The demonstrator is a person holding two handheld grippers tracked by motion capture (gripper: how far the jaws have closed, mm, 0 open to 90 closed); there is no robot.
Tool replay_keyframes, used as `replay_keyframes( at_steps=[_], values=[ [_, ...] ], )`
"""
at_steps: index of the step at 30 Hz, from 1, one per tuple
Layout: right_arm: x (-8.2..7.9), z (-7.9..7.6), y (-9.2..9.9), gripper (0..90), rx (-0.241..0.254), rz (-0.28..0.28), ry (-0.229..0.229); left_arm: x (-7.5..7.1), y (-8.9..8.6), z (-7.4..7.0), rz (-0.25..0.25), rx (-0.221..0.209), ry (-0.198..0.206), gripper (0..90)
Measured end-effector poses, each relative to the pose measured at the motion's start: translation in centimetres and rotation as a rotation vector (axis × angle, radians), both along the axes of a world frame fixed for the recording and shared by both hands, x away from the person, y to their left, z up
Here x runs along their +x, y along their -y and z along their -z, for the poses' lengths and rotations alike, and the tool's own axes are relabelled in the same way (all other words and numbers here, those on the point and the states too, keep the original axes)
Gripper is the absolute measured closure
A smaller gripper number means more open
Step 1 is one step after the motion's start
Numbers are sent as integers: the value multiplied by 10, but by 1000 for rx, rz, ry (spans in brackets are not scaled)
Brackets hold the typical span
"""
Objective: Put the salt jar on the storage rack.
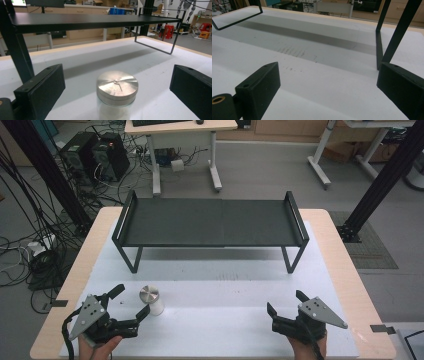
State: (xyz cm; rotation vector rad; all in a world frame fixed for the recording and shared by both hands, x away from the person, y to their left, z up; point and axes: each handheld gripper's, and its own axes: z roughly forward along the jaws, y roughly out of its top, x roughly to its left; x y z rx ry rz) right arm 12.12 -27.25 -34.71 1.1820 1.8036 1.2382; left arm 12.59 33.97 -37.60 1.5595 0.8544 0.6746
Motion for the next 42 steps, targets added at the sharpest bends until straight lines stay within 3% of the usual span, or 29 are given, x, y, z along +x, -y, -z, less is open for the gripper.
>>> replay_keyframes(
  at_steps=[10,29,42],
  values=[
    [-2,1,1,41,5,-1,-1,11,15,7,3,65,-24,3],
    [-3,3,4,42,14,1,-2,26,29,20,-32,114,-86,15],
    [-5,4,7,43,20,9,-4,36,31,26,-14,117,-112,192]
  ],
)
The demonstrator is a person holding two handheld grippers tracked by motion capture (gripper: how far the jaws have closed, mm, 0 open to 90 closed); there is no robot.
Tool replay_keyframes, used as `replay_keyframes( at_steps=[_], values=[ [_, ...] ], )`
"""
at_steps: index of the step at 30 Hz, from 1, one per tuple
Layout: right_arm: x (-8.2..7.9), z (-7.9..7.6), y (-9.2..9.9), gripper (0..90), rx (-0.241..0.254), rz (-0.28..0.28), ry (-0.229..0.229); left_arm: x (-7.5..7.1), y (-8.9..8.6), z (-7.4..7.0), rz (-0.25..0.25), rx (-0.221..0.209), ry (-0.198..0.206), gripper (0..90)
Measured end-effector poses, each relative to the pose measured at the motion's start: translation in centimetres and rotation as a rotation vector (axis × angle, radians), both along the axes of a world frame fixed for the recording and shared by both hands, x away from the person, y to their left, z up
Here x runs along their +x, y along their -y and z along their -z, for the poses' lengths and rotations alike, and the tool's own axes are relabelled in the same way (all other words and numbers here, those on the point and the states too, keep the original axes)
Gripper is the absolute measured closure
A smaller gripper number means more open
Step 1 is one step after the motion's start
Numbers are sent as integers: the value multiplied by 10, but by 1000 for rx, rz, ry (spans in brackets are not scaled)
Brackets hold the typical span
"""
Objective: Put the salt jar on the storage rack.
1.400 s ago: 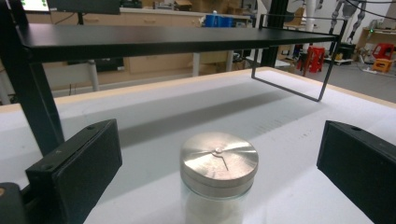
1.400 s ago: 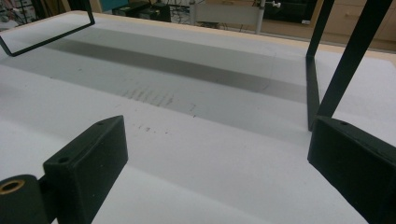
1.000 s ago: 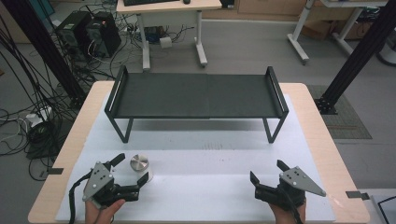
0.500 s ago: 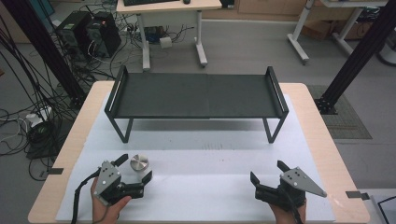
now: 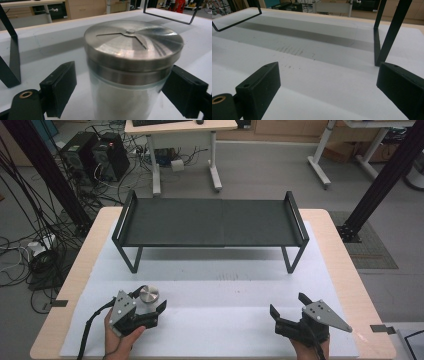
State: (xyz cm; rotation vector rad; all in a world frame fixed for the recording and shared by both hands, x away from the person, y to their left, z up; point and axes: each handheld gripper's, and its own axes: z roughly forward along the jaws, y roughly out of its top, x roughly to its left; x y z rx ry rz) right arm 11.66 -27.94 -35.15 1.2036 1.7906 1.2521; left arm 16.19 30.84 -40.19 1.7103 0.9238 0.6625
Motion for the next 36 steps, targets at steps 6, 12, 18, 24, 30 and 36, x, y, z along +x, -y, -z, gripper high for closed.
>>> replay_keyframes(
  at_steps=[6,12,18,24,30,36],
  values=[
    [0,1,1,44,2,4,-3,1,-2,2,12,-1,10,290],
    [2,2,1,43,4,4,-9,1,-3,4,30,-1,22,423],
    [3,2,1,43,2,2,-12,2,-5,1,35,-1,13,425],
    [2,1,1,44,0,9,-10,1,-12,-14,50,-11,29,426],
    [2,0,0,44,0,6,-5,2,-18,-45,71,-25,68,426],
    [0,-2,-1,44,0,10,-3,7,-25,-78,93,-59,83,426]
  ],
)
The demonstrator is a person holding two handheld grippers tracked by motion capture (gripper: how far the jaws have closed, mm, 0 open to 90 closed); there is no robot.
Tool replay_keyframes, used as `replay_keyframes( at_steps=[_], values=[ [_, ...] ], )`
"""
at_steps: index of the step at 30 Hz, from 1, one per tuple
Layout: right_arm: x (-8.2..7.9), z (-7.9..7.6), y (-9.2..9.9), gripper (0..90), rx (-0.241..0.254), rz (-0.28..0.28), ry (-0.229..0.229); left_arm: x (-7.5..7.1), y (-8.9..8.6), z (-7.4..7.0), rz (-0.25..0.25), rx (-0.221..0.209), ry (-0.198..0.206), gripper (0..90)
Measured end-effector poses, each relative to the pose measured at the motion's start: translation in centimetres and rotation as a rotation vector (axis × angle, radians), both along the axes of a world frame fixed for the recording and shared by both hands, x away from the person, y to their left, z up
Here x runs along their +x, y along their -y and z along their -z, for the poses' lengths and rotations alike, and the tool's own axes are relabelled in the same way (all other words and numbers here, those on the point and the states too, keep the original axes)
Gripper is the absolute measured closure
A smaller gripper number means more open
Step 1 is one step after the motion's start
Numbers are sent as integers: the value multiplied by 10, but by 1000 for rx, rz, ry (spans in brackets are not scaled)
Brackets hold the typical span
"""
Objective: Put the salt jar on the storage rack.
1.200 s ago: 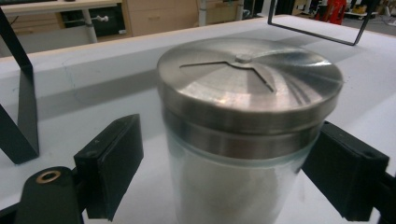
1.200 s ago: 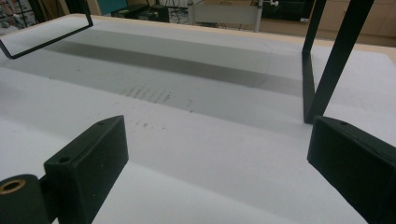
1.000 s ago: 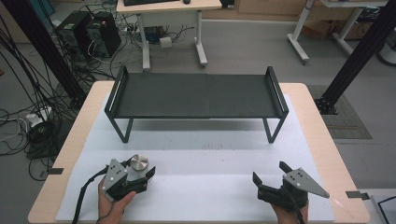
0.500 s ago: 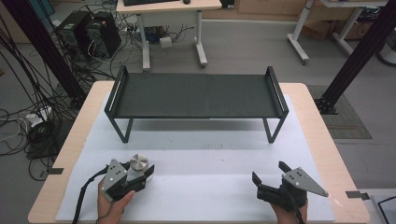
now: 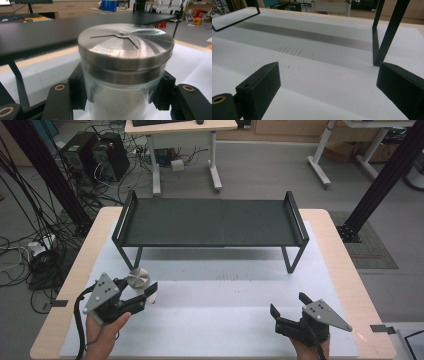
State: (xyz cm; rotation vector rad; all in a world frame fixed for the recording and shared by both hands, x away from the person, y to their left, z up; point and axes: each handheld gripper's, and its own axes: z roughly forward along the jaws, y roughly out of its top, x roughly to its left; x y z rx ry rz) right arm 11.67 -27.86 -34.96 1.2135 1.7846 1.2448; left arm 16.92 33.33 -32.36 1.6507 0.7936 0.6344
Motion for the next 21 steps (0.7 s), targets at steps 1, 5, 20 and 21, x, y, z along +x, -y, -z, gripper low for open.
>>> replay_keyframes(
  at_steps=[1,5,20,21],
  values=[
    [-1,-1,0,44,2,3,0,0,0,-4,-2,0,5,426],
    [-1,-4,1,44,0,5,3,6,1,-26,0,-4,14,426],
    [6,-15,8,44,12,34,12,54,16,-93,52,-27,20,426],
    [7,-15,9,44,13,37,12,60,17,-96,57,-33,19,426]
  ],
)
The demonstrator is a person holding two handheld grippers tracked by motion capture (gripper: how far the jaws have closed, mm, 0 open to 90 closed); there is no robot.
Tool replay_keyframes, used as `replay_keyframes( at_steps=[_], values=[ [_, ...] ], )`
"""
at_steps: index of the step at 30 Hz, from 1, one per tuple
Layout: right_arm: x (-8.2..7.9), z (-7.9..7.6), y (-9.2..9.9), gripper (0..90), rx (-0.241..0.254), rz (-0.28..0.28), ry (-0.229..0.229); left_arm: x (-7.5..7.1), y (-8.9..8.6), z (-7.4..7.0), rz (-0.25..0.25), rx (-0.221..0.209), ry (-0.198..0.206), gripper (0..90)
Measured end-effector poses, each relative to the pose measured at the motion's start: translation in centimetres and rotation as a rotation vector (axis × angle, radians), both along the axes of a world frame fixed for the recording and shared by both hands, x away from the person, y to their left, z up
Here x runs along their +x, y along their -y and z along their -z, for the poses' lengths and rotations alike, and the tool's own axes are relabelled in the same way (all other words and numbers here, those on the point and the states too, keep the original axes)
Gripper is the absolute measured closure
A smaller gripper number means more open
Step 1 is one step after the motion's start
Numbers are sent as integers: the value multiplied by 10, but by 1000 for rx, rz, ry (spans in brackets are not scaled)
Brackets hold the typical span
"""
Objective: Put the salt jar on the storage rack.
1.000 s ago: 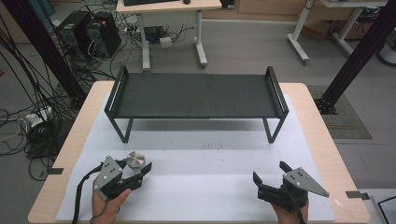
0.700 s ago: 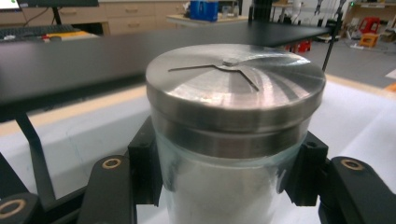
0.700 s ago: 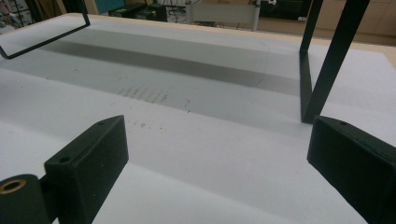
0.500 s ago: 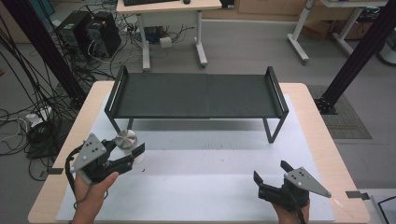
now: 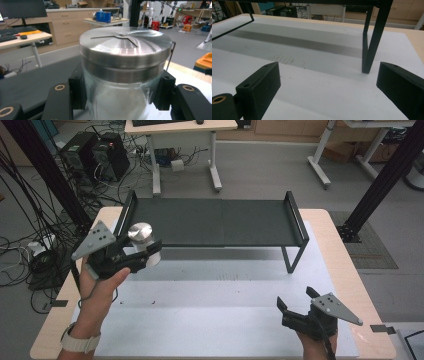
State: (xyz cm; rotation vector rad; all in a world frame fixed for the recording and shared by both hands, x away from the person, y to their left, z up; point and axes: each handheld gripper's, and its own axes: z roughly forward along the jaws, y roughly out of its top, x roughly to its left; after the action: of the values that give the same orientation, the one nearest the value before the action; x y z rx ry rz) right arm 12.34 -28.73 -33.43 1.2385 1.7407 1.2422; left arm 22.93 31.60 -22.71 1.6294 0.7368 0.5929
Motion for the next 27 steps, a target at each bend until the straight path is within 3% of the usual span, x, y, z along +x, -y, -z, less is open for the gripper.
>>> replay_keyframes(
  at_steps=[3,4,5,10,11,14,15,18,21,23,27],
  values=[
    [2,-2,2,44,2,4,-1,11,5,-7,0,1,3,426],
    [4,-3,3,44,2,6,2,24,11,-13,5,9,-1,426],
    [5,-4,4,44,2,6,1,24,11,-13,5,9,-1,426],
    [10,-6,6,44,3,14,-3,60,37,-26,11,44,-1,426],
    [10,-6,6,44,3,14,-3,60,37,-26,11,44,-1,426],
    [14,-6,7,44,8,15,-8,82,50,-28,20,35,1,426],
    [14,-6,7,44,8,15,-8,82,50,-28,20,35,1,426],
    [15,-7,9,44,6,18,-9,101,60,-30,22,45,3,426],
    [15,-8,11,44,8,22,-7,107,65,-30,18,54,12,425],
    [15,-10,12,45,4,27,-8,118,70,-26,9,31,-8,426],
    [14,-10,15,44,13,39,-2,127,78,-17,-21,20,-12,426]
  ],
)
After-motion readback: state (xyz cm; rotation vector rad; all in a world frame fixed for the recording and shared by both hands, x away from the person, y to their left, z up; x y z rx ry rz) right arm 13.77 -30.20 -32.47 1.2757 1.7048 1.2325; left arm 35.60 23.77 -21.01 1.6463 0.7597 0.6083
